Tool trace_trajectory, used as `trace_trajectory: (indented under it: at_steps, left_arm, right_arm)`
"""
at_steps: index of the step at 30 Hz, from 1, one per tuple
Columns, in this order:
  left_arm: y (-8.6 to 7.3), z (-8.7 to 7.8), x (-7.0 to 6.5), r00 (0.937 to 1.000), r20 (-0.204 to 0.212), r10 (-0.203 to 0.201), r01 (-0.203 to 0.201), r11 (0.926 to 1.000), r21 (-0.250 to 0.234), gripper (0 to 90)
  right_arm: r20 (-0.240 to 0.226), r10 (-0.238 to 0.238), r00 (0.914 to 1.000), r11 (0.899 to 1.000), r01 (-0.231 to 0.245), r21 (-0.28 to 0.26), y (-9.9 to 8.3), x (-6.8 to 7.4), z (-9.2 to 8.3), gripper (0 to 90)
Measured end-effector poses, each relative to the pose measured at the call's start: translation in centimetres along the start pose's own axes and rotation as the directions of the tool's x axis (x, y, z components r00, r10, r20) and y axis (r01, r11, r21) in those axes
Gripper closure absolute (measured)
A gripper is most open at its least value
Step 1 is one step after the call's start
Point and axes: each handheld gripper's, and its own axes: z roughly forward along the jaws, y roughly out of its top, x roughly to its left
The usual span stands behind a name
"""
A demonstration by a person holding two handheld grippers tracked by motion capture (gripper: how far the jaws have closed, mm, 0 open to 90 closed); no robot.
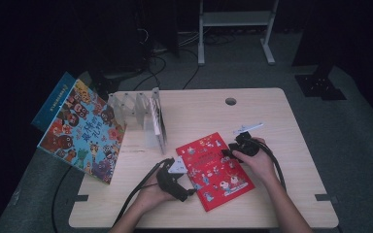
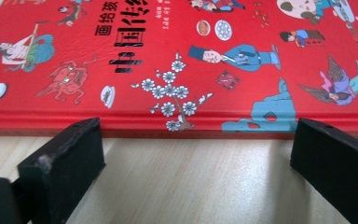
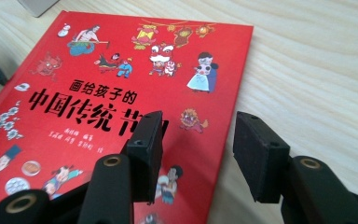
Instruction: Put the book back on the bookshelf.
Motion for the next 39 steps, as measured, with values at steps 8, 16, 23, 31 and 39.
trace_trajectory:
  at_steps: [8, 16, 23, 31, 39]
  left_arm:
    - [-0.1, -0.1, 0.1, 0.9998, -0.013, -0.017, 0.017, 0.9999, -0.001, 0.8]
    - [-0.1, 0.0, 0.2, 0.9992, -0.026, -0.029, 0.029, 0.9996, 0.003, 0.0]
    - [-0.1, -0.1, 0.3, 0.9993, -0.023, -0.030, 0.030, 0.9995, 0.006, 0.0]
    - [-0.1, 0.0, 0.6, 0.9993, -0.021, -0.029, 0.030, 0.9996, 0.005, 0.0]
    - [0.0, 0.1, 0.9, 0.9999, -0.005, -0.011, 0.011, 0.9999, 0.006, 0.0]
  right_arm:
    - [-0.021, 0.004, 0.9998, 0.998, -0.003, 0.062, 0.4, -0.3, -1.8, 54.9]
    - [-0.067, 0.007, 0.9977, 0.988, 0.003, 0.155, 0.6, -0.4, -1.6, 55.3]
    - [-0.081, 0.065, 0.9946, 0.971, -0.044, 0.236, 1.5, -0.7, -2.0, 63.6]
    - [-0.107, 0.125, 0.9864, 0.952, -0.089, 0.294, 1.9, -1.2, -1.2, 66.8]
    - [-0.123, 0.156, 0.9801, 0.932, -0.104, 0.348, 2.1, -2.1, -0.5, 68.4]
